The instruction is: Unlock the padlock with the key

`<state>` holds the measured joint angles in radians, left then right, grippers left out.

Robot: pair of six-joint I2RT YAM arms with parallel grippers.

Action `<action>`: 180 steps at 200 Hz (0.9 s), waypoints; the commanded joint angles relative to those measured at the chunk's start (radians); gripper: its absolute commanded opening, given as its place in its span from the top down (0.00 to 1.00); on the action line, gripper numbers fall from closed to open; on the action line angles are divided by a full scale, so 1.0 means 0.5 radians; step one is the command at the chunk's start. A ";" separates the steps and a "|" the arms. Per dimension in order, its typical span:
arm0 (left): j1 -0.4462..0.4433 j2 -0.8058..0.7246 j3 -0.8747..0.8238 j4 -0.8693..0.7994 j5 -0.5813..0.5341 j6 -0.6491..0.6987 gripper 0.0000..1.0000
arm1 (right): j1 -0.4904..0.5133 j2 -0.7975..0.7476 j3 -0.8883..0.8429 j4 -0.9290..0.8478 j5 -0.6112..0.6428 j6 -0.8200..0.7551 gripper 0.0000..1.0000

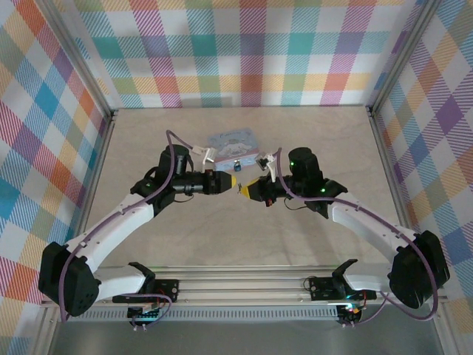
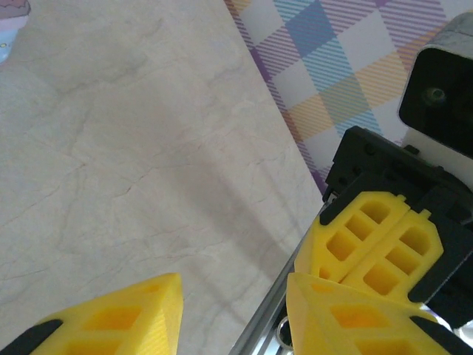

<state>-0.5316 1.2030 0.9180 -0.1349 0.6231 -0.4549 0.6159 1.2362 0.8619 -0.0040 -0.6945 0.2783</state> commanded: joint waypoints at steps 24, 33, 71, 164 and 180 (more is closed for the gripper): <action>-0.080 0.019 -0.014 0.290 -0.032 -0.163 0.59 | 0.010 -0.032 -0.039 0.109 0.009 0.060 1.00; -0.087 0.026 -0.009 0.296 -0.031 -0.161 0.59 | 0.010 -0.038 -0.042 0.105 0.013 0.059 1.00; -0.097 0.039 0.000 0.311 0.001 -0.157 0.62 | 0.010 -0.055 -0.055 0.089 0.044 0.058 1.00; -0.099 -0.040 -0.015 0.291 -0.030 -0.158 0.54 | 0.009 -0.039 -0.061 0.075 0.144 0.069 1.00; -0.102 -0.019 -0.017 0.324 -0.012 -0.171 0.53 | 0.009 -0.036 -0.061 0.082 0.144 0.075 1.00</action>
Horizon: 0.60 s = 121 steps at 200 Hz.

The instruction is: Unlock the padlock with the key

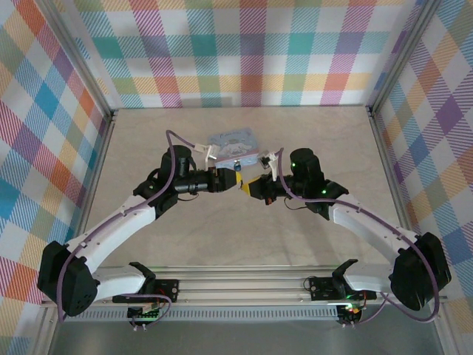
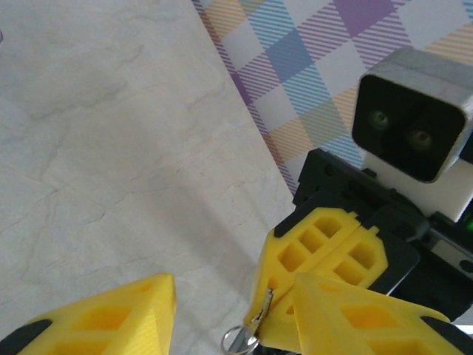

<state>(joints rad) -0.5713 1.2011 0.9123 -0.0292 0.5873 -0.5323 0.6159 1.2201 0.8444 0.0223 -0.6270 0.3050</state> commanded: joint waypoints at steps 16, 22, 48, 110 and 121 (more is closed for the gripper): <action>-0.031 0.011 -0.003 0.122 0.064 -0.015 0.53 | 0.009 -0.010 -0.026 0.035 0.009 0.025 1.00; -0.032 0.019 -0.004 0.125 0.065 -0.013 0.53 | 0.008 -0.013 -0.026 0.035 0.009 0.026 1.00; -0.036 0.060 -0.011 0.100 0.040 0.004 0.56 | 0.009 -0.023 -0.023 0.044 0.011 0.034 1.00; -0.026 0.083 -0.044 -0.033 -0.119 0.058 0.65 | 0.008 -0.068 -0.060 0.134 0.033 0.086 1.00; -0.025 0.075 -0.054 -0.046 -0.145 0.059 0.65 | 0.009 -0.074 -0.067 0.139 0.052 0.092 1.00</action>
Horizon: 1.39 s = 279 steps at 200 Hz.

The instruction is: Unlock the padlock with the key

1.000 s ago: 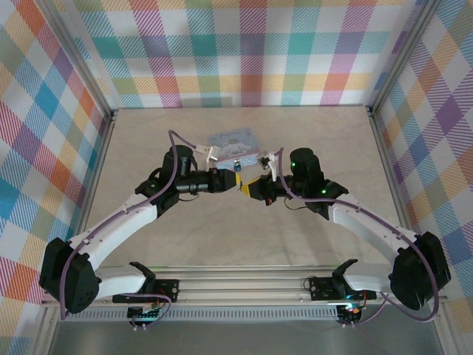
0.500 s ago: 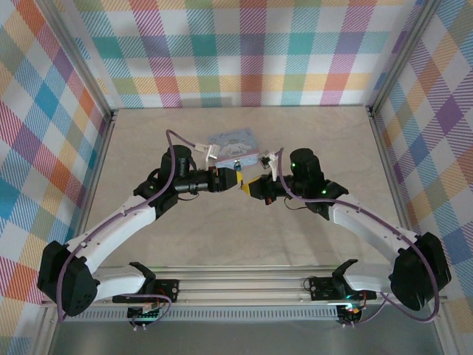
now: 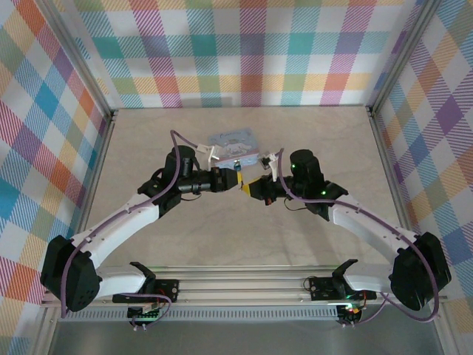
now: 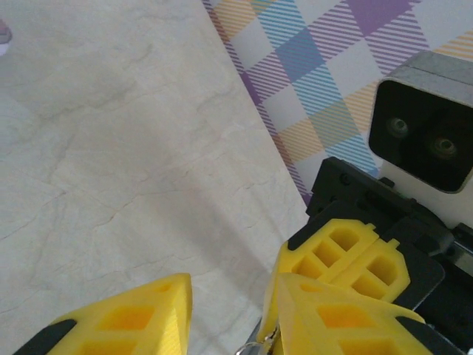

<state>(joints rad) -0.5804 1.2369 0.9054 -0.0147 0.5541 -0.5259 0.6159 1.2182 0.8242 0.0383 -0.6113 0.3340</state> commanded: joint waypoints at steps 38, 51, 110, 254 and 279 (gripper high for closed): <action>-0.004 -0.042 -0.089 -0.103 -0.123 0.043 0.65 | 0.008 -0.101 -0.092 0.189 0.099 0.084 1.00; 0.000 -0.069 -0.111 -0.052 -0.102 0.034 0.65 | 0.008 -0.096 -0.099 0.208 0.101 0.097 1.00; -0.013 -0.134 -0.136 0.270 0.073 -0.012 0.59 | 0.008 -0.047 -0.105 0.245 0.042 0.132 1.00; -0.048 0.042 -0.012 0.373 0.144 -0.045 0.68 | 0.008 -0.031 -0.100 0.251 -0.014 0.139 1.00; -0.047 0.041 -0.003 0.370 0.147 -0.041 0.66 | 0.008 -0.028 -0.098 0.245 0.000 0.136 1.00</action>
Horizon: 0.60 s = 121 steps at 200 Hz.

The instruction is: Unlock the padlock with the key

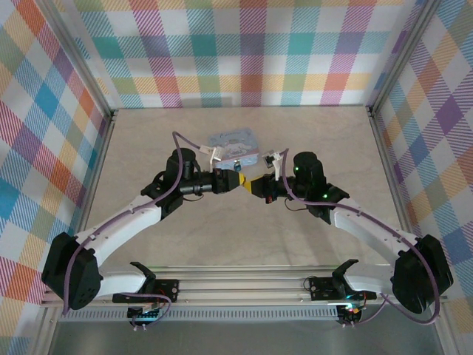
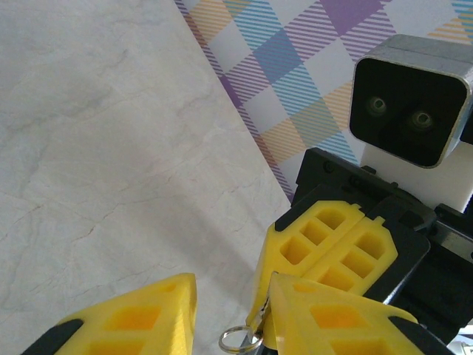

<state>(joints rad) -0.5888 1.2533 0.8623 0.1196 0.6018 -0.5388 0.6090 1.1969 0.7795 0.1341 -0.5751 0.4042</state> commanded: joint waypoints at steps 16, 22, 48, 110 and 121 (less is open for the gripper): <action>-0.031 -0.005 0.080 0.096 0.053 -0.010 0.63 | 0.021 0.012 -0.008 0.038 -0.048 -0.010 1.00; -0.031 -0.011 0.076 0.089 0.053 -0.008 0.63 | 0.022 0.014 -0.006 0.030 -0.037 -0.013 1.00; -0.034 -0.025 0.074 0.069 0.059 -0.002 0.63 | 0.022 0.021 -0.002 0.023 -0.035 -0.019 1.00; -0.040 0.036 0.080 0.019 0.052 0.023 0.82 | 0.022 0.040 0.023 0.028 -0.046 -0.011 1.00; -0.040 0.026 0.088 -0.038 0.024 0.049 0.94 | 0.021 0.036 0.028 0.005 -0.034 -0.021 1.00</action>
<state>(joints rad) -0.5957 1.2629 0.8692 0.1307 0.6125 -0.5407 0.6159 1.2144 0.7795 0.1333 -0.5793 0.4042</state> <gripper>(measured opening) 0.153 0.050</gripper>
